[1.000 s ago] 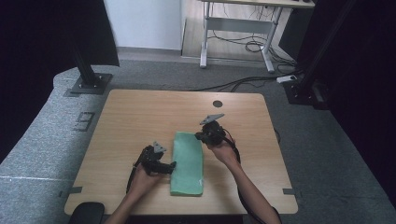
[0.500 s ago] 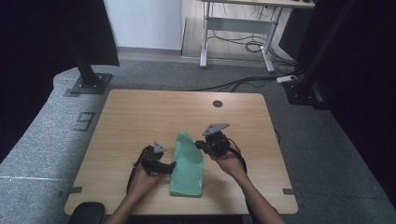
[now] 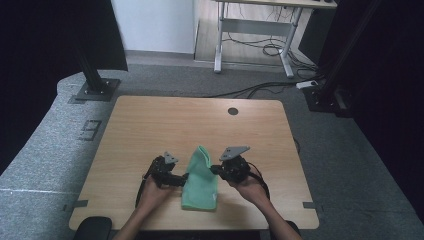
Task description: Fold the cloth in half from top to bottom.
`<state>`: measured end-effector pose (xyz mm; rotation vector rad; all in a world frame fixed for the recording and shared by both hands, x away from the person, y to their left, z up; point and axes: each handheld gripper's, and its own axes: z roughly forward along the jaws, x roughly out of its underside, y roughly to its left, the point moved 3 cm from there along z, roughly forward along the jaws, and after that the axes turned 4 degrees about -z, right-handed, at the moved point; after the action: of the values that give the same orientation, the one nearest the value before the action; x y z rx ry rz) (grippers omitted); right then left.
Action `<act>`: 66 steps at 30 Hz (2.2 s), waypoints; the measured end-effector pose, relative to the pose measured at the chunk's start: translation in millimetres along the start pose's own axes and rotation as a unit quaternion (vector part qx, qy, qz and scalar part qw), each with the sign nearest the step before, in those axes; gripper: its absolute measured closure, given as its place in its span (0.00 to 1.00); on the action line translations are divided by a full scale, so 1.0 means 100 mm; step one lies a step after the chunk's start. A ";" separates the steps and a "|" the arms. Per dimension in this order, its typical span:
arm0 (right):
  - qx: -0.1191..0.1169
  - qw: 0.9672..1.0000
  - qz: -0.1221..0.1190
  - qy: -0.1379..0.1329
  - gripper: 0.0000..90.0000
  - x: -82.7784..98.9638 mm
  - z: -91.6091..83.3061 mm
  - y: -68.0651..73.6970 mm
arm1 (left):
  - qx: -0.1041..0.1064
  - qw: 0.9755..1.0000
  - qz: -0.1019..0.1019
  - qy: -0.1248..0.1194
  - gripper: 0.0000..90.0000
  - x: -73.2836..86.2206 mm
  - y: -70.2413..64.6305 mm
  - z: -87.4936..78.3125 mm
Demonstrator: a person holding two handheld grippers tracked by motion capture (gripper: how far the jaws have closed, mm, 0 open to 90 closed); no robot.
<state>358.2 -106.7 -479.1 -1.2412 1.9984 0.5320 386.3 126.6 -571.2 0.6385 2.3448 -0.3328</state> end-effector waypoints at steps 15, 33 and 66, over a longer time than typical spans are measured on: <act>-0.043 0.999 0.006 0.026 0.95 0.37 0.09 0.37 | 0.000 1.000 0.001 0.000 0.05 0.00 0.00 0.00; -0.070 0.995 0.030 0.059 0.94 0.69 0.32 0.53 | 0.012 1.000 0.009 0.004 0.02 0.00 0.00 0.00; -0.073 0.996 0.052 0.032 0.91 0.78 0.33 0.54 | 0.117 0.988 0.101 0.015 0.04 -0.54 -0.40 -0.11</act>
<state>300.0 -107.1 -560.1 -1.2588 2.1176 0.7080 394.3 77.8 -523.8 0.9918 2.2638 -0.5116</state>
